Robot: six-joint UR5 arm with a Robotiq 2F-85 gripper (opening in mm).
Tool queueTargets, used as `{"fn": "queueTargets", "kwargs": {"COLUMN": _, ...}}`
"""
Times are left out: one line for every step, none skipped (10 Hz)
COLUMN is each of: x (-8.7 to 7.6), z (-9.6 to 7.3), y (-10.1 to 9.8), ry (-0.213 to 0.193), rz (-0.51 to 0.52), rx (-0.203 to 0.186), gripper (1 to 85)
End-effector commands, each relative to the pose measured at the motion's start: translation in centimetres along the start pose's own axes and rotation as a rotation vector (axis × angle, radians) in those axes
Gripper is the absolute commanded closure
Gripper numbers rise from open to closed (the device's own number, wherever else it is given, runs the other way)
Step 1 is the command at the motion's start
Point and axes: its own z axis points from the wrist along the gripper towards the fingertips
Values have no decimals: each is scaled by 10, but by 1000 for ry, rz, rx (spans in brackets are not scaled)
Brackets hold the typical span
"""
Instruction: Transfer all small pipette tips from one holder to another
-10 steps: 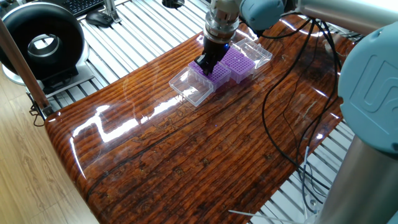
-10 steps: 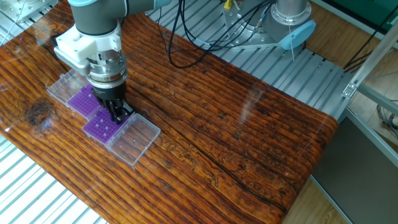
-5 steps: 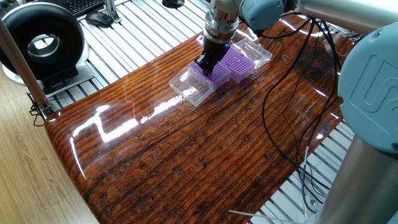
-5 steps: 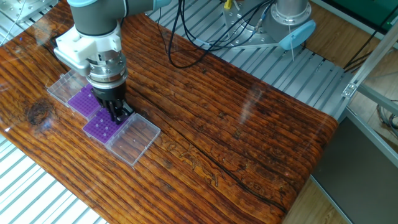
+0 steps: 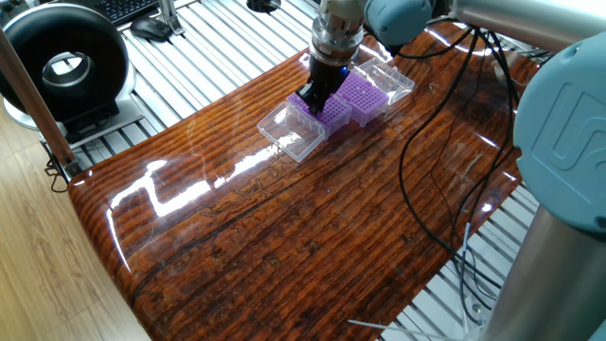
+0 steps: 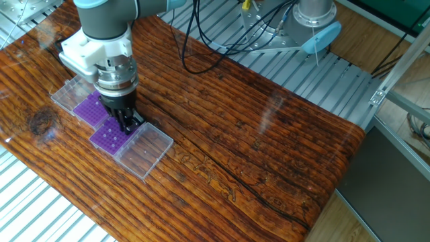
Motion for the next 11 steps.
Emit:
{"fn": "queueTargets", "kwargs": {"x": -1, "z": -1, "y": 1, "ry": -4, "rz": 15, "rx": -6, "gripper": 673}}
{"fn": "queueTargets", "kwargs": {"x": -1, "z": -1, "y": 1, "ry": -4, "rz": 16, "rx": -6, "gripper": 690}}
{"fn": "queueTargets", "kwargs": {"x": -1, "z": -1, "y": 1, "ry": -3, "rz": 18, "rx": -6, "gripper": 700}}
{"fn": "queueTargets", "kwargs": {"x": -1, "z": -1, "y": 2, "ry": -3, "rz": 18, "rx": -8, "gripper": 700}}
{"fn": "queueTargets", "kwargs": {"x": -1, "z": -1, "y": 3, "ry": -3, "rz": 19, "rx": -11, "gripper": 700}}
{"fn": "queueTargets", "kwargs": {"x": -1, "z": -1, "y": 4, "ry": -3, "rz": 20, "rx": -15, "gripper": 700}}
{"fn": "queueTargets", "kwargs": {"x": -2, "z": -1, "y": 5, "ry": -4, "rz": 23, "rx": -18, "gripper": 717}}
{"fn": "queueTargets", "kwargs": {"x": -3, "z": -1, "y": 5, "ry": -7, "rz": 23, "rx": -18, "gripper": 727}}
{"fn": "queueTargets", "kwargs": {"x": -3, "z": -1, "y": 5, "ry": -9, "rz": 25, "rx": -20, "gripper": 753}}
{"fn": "queueTargets", "kwargs": {"x": -3, "z": -1, "y": 5, "ry": -9, "rz": 25, "rx": -20, "gripper": 763}}
{"fn": "queueTargets", "kwargs": {"x": -2, "z": -1, "y": 5, "ry": -9, "rz": 27, "rx": -17, "gripper": 780}}
